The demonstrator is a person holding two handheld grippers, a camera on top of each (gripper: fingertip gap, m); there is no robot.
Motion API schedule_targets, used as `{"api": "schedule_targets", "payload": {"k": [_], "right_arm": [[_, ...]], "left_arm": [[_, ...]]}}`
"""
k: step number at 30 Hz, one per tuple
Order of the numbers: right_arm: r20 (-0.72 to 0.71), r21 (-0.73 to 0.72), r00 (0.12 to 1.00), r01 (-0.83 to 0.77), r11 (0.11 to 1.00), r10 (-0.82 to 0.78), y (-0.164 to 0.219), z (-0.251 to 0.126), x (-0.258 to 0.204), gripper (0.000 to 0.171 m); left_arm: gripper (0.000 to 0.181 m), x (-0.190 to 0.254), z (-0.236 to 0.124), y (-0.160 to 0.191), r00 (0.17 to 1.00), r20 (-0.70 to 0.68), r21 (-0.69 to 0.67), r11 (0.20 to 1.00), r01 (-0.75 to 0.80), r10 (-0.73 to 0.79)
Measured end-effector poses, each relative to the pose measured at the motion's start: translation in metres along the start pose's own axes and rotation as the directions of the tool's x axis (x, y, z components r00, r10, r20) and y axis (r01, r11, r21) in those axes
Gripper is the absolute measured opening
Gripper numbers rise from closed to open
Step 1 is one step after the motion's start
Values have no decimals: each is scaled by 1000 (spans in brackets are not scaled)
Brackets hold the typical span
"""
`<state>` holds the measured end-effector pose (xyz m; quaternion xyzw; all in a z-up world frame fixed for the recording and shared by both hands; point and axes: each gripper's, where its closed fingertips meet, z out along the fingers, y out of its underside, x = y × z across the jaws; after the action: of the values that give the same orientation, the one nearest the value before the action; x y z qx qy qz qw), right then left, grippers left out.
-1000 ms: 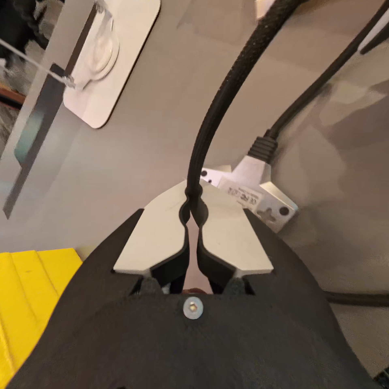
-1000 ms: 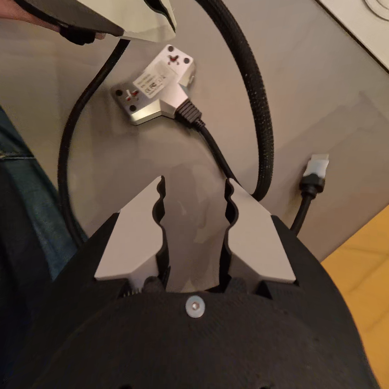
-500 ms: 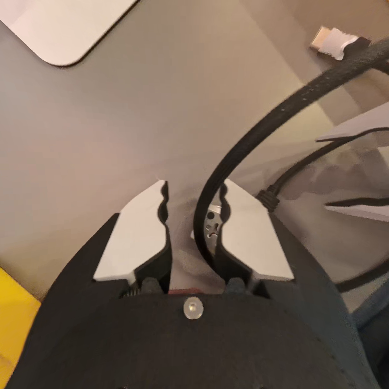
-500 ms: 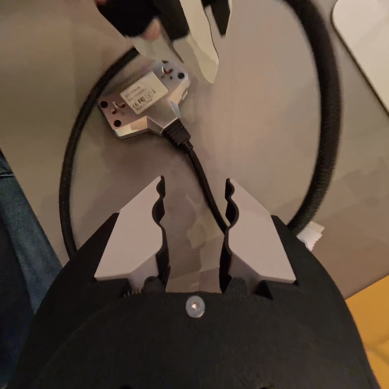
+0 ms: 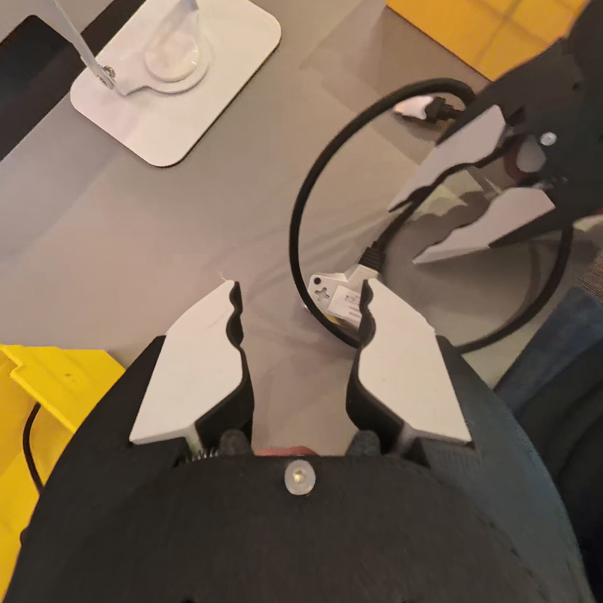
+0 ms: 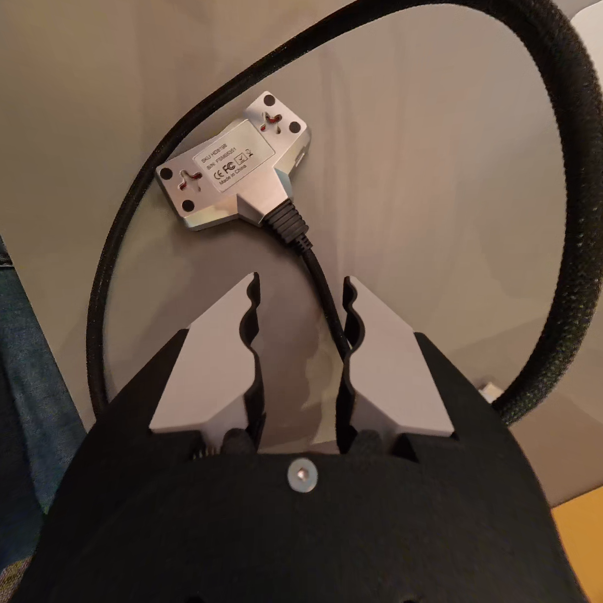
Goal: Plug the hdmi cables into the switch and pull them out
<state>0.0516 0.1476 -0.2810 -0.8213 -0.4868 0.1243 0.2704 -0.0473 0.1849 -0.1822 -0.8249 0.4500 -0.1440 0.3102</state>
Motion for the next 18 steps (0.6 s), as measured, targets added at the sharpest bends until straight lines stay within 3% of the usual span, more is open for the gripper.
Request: {"api": "schedule_targets", "payload": {"k": [4, 10, 11, 14, 18], "right_arm": [[61, -28, 998, -9, 1000, 10, -1, 11, 5, 52], [90, -53, 996, 34, 998, -30, -9, 28, 7, 32], [95, -56, 995, 41, 998, -36, -11, 29, 7, 22], [86, -60, 996, 8, 998, -3, -15, 33, 16, 12], [58, -38, 995, -83, 996, 85, -21, 37, 31, 10]], "left_arm": [[68, 19, -10, 13, 997, -23, -9, 998, -68, 68], [66, 32, -24, 31, 991, 8, 3, 991, -136, 136], [65, 31, -29, 33, 991, 15, 14, 991, -132, 132], [62, 20, -48, 40, 992, 56, 37, 992, -119, 117], [59, -11, -88, 56, 985, 152, 51, 995, -89, 80]]}}
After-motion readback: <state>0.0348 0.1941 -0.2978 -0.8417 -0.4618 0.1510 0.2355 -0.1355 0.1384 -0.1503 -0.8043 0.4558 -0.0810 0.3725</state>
